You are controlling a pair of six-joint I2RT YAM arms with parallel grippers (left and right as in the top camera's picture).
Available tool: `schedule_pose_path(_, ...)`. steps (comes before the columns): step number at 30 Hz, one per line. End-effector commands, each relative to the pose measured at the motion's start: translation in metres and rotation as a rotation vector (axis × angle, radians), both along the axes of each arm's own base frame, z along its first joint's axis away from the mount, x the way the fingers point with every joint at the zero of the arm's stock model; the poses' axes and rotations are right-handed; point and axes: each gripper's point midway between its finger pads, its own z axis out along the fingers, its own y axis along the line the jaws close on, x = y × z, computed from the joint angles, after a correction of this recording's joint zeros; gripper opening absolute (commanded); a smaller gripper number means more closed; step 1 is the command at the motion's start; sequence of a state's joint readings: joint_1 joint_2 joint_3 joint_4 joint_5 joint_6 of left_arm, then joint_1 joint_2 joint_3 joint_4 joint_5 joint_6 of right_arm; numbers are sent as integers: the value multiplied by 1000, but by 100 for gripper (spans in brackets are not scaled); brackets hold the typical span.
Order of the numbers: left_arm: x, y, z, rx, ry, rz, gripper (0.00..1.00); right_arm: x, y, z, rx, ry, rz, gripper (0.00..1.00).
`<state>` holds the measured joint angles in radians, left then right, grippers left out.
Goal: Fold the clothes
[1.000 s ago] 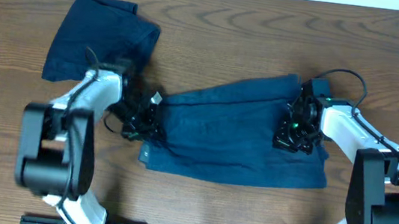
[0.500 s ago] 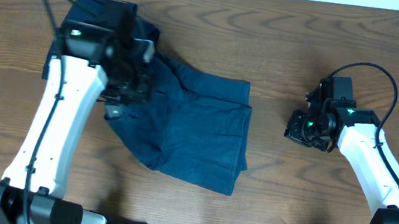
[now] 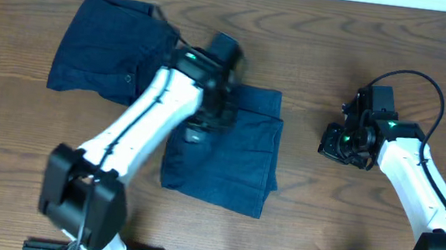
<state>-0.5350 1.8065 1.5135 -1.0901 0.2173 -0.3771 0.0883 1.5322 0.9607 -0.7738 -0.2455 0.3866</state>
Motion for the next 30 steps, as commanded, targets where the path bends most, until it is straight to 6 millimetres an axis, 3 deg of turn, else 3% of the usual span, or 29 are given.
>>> schedule_pose_path(1,-9,-21,-17,14,36,29,17,1,-4,2,-6,-5,-21,1)
schedule_pose_path(2,-9,-29,-23,13,33,16,24,1,-4,2,-6,-5,-21,1)
schedule_pose_path(4,-11,-42,-34,13,35,-8,25,1,-4,2,-6,-5,-21,1)
schedule_pose_path(7,-13,-55,-49,21,55,21,59,1,-4,2,-6,-4,-21,1)
schedule_pose_path(9,-15,-62,-54,8,63,13,74,1,-4,2,-6,-5,-21,1)
schedule_pose_path(11,-16,-65,-54,-1,60,-15,76,1,-4,2,-6,-4,-21,1)
schedule_pose_path(16,-14,-50,-20,-16,46,-76,85,1,-1,2,-4,-12,6,1)
schedule_pose_path(19,-10,-29,10,-29,-1,-82,99,2,21,8,63,-63,163,4)
schedule_pose_path(23,1,10,45,-6,-99,-24,98,-1,63,20,173,-146,377,19)
schedule_pose_path(28,1,42,61,4,-111,16,100,-2,98,23,178,-205,489,64)
schedule_pose_path(30,-7,46,54,14,-70,17,82,5,102,20,126,-230,484,67)
